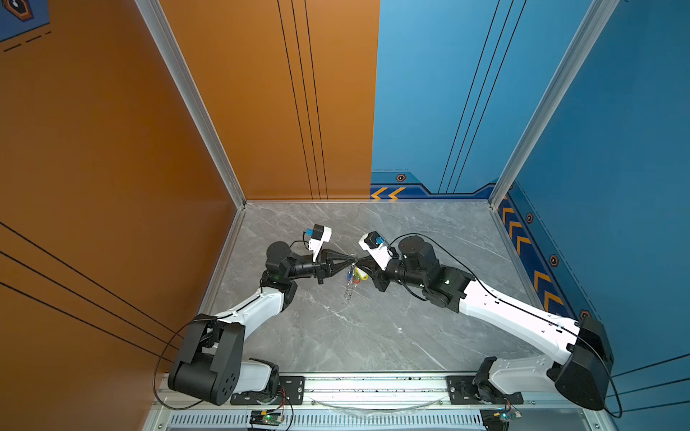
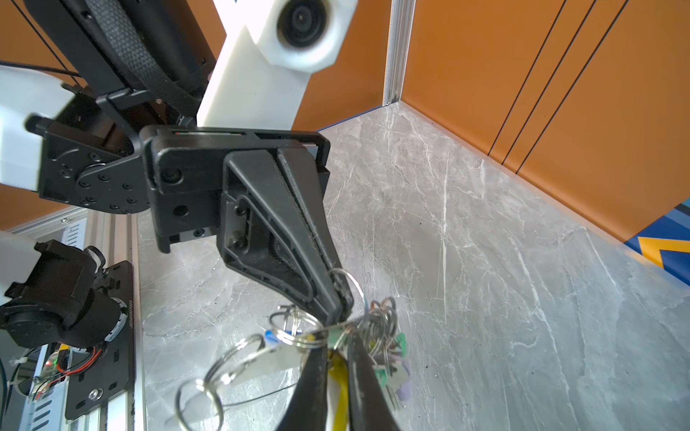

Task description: Remove the keys from the keyring

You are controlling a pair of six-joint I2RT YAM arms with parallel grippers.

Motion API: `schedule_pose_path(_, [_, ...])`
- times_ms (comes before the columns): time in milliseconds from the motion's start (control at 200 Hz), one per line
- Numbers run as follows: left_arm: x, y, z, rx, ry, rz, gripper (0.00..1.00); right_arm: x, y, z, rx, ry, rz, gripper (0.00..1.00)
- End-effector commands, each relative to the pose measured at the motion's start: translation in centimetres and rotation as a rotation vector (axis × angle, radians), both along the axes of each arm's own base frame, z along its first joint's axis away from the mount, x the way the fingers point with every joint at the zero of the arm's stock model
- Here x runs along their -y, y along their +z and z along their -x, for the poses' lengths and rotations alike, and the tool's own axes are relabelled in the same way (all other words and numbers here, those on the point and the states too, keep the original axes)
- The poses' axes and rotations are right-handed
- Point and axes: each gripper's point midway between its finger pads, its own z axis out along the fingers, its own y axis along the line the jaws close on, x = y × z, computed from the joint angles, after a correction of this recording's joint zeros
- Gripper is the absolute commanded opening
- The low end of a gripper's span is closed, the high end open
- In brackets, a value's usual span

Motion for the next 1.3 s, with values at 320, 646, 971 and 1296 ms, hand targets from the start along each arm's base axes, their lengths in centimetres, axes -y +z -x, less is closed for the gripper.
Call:
schedule_pose_path(320, [-0.1,1.0,0.5,0.059,-0.005,0.016,0.0,-0.1,0.9,0.2,0.019,0.008,0.008,0.0])
schedule_pose_path(646, [-0.5,1.2,0.1,0.062,0.019,0.019,0.0,0.8,0.4,0.4,0.012,-0.007,0.038,0.0])
schedule_pose_path(971, [-0.5,0.8,0.0,0.041,0.017,0.016,0.0,2.5,1.5,-0.8,0.064,-0.082,0.045,0.0])
schedule_pose_path(1296, [-0.5,0.3,-0.1,0.027,0.018,0.013,0.0,3.0,2.3,-1.3,0.094,-0.109,0.051,0.0])
